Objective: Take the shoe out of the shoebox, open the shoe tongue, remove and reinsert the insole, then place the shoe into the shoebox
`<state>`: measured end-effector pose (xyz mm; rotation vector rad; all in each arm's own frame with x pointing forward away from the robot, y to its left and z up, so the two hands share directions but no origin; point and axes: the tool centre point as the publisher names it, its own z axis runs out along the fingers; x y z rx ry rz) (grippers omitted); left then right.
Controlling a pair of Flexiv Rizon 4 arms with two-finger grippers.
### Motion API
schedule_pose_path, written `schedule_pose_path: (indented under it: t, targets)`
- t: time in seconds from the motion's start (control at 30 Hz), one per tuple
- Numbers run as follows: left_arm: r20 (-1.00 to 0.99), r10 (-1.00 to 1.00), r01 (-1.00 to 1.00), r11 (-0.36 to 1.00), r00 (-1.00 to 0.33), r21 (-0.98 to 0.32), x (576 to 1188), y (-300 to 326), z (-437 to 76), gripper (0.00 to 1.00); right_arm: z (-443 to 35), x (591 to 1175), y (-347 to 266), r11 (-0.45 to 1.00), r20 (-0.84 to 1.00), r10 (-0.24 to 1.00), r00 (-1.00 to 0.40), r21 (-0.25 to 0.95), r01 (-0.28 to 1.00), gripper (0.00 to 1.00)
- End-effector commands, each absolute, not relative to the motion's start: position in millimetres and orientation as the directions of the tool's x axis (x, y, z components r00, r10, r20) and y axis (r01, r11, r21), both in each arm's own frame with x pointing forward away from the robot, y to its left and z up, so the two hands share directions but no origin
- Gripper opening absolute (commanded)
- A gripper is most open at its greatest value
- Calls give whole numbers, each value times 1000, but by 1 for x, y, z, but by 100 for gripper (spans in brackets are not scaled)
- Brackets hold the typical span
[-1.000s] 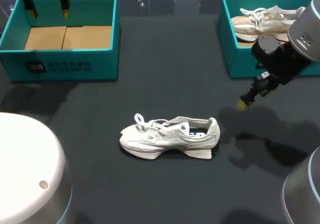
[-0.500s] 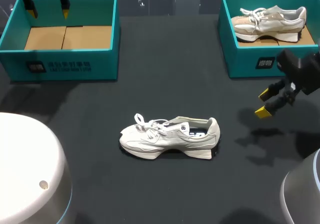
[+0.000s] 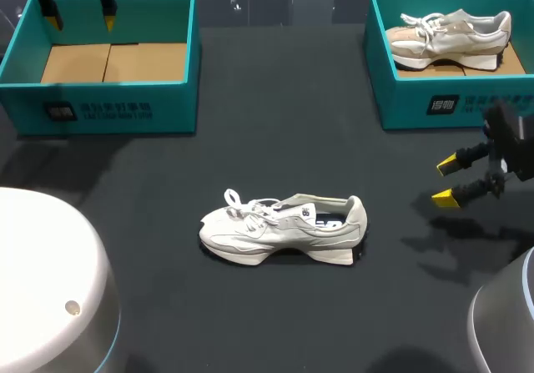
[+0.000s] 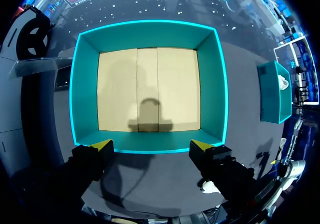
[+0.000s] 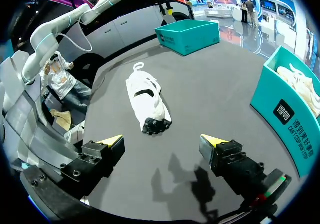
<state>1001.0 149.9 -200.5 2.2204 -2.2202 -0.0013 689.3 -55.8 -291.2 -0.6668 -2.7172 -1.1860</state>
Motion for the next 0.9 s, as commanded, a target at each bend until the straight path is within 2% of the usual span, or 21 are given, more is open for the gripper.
schedule_pose_path:
  t: [0.03, 0.27, 0.67, 0.9]
  targets:
    - [0, -1000, -1000, 0, 0, 1, 1001, 150, -200, 100, -309, 681, -65, 466, 215, 315, -925, 814, 348, 100]
    - [0, -1000, -1000, 0, 0, 1, 1001, 150, -200, 100, -334, 683, -70, 450, 124, 258, -958, 862, 232, 100]
    - [0, -1000, -1000, 0, 0, 1, 1001, 150, -200, 100, -341, 681, -70, 460, 111, 252, -961, 860, 220, 100]
    - [0, -1000, -1000, 0, 0, 1, 1001, 150, -200, 100, -358, 675, -61, 462, 40, 248, -968, 873, 155, 100]
